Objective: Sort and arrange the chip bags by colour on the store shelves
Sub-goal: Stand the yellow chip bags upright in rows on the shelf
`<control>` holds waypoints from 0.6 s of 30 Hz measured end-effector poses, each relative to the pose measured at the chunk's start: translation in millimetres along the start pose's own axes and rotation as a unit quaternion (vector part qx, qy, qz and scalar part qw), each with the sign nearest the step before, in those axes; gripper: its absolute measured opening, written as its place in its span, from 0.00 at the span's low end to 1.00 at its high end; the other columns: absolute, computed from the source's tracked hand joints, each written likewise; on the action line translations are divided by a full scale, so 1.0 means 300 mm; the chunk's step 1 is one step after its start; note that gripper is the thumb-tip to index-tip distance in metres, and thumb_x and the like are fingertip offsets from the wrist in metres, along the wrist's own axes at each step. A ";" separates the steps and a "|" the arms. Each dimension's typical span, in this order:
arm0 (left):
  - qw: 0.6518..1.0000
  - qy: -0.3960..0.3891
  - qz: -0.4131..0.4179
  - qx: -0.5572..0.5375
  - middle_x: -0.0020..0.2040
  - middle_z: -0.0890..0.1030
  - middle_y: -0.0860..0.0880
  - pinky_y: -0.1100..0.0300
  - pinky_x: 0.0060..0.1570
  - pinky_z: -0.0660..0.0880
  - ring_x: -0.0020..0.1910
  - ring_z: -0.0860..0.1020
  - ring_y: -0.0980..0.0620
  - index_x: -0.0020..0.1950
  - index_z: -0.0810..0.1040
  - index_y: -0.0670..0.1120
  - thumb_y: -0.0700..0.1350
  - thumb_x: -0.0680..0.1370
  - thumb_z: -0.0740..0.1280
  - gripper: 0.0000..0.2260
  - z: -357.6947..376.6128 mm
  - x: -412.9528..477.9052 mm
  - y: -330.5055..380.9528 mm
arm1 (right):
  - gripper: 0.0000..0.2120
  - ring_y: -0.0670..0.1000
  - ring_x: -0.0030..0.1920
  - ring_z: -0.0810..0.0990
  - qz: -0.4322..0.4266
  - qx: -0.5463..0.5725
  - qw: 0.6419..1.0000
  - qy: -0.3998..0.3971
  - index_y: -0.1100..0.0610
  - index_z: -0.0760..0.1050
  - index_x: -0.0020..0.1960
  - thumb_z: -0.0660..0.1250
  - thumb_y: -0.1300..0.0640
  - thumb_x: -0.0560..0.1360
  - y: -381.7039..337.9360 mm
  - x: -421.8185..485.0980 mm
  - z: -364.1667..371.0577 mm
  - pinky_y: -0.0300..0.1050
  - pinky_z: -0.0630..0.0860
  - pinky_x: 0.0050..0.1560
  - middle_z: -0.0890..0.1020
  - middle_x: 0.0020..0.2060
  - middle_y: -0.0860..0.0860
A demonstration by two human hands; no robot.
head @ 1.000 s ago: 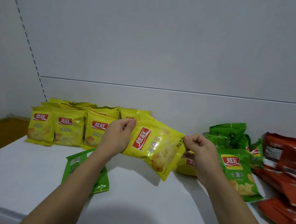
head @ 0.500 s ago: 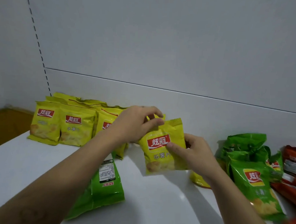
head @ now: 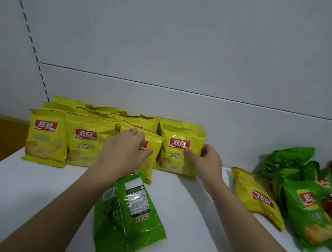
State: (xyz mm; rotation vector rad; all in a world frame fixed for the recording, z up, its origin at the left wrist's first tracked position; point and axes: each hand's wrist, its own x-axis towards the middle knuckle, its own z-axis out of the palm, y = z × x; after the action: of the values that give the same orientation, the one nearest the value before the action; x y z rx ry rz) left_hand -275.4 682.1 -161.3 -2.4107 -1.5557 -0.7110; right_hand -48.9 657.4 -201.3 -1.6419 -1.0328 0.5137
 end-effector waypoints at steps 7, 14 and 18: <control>0.998 0.002 -0.041 -0.055 0.45 0.76 0.52 0.54 0.40 0.71 0.46 0.77 0.48 0.43 0.67 0.51 0.59 0.78 0.63 0.13 0.013 0.010 -0.018 | 0.19 0.50 0.47 0.77 -0.057 -0.143 0.986 0.058 0.51 0.75 0.55 0.72 0.42 0.70 0.001 -0.018 0.056 0.46 0.74 0.46 0.78 0.48 0.50; 0.995 0.029 -0.030 -0.087 0.40 0.74 0.55 0.57 0.37 0.68 0.41 0.75 0.51 0.40 0.68 0.52 0.57 0.78 0.61 0.11 -0.009 0.009 0.034 | 0.31 0.52 0.54 0.77 -0.052 -0.176 0.983 0.025 0.52 0.70 0.66 0.70 0.37 0.70 -0.012 -0.044 0.010 0.51 0.75 0.55 0.75 0.56 0.49; 0.993 0.014 0.006 -0.114 0.42 0.74 0.55 0.57 0.37 0.66 0.45 0.76 0.51 0.43 0.70 0.53 0.58 0.78 0.60 0.10 -0.018 0.015 0.122 | 0.32 0.51 0.58 0.76 -0.074 -0.240 0.967 0.030 0.53 0.68 0.69 0.69 0.38 0.71 -0.029 -0.069 -0.122 0.51 0.74 0.57 0.74 0.60 0.50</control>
State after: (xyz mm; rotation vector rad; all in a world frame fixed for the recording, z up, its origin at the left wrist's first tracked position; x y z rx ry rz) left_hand -242.5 667.8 -150.8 -2.5538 -1.5228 -0.9633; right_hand -35.1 620.3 -184.8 -1.9653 -1.2916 0.1118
